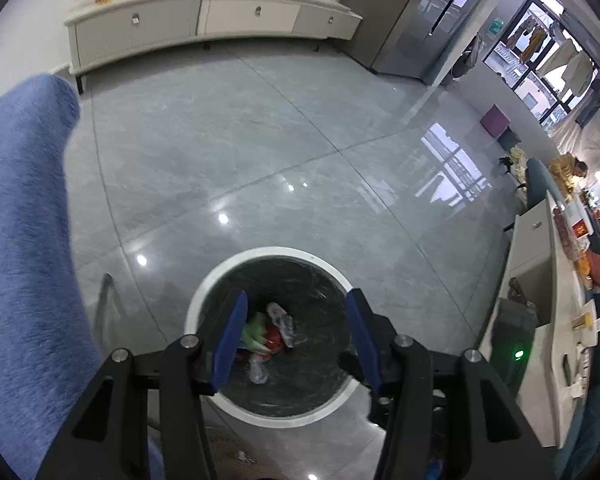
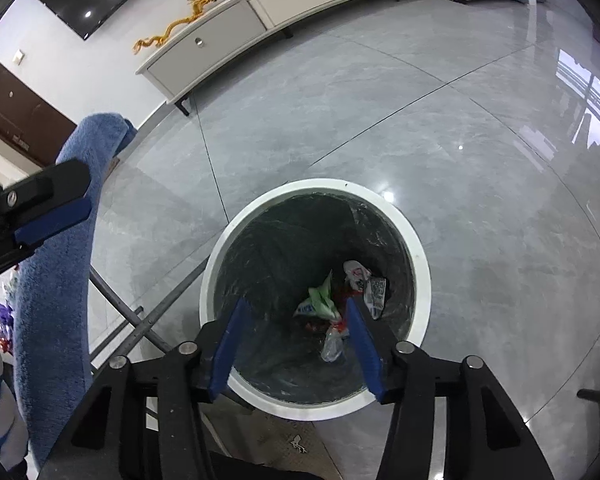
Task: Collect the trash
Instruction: 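Carry both wrappers over the bin and open both tools to drop them, then lift both open tools away from the bin back over the rug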
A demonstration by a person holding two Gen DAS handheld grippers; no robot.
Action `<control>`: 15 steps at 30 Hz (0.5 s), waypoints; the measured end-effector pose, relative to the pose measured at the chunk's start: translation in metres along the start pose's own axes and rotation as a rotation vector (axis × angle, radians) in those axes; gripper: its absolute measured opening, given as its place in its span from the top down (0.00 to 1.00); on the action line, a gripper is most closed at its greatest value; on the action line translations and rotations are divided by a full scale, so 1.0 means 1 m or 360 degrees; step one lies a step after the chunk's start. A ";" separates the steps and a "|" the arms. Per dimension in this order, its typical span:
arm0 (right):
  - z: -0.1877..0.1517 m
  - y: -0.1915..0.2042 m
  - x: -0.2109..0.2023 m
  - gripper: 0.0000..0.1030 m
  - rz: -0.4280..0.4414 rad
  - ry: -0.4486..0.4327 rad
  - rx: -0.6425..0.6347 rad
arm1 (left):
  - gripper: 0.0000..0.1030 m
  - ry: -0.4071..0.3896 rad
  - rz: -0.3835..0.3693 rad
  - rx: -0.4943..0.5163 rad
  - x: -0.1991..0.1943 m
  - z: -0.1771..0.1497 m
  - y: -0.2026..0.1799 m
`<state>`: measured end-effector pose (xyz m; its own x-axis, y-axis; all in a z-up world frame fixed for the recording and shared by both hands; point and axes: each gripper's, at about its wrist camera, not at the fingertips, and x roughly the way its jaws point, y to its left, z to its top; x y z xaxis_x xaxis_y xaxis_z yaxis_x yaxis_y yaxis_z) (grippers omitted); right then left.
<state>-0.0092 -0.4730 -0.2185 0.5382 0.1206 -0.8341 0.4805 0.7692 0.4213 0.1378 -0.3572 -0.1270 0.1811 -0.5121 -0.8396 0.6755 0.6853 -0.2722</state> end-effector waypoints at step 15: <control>-0.018 0.076 -0.097 0.45 0.0187 -0.0238 -0.0170 | 0.41 -0.0335 0.0462 0.0014 -0.116 -0.061 0.026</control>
<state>-0.0376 -0.4145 -0.1119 0.6870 0.1250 -0.7158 0.3364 0.8184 0.4658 0.0905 -0.2482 -0.0655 0.5090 -0.3926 -0.7660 0.5804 0.8137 -0.0314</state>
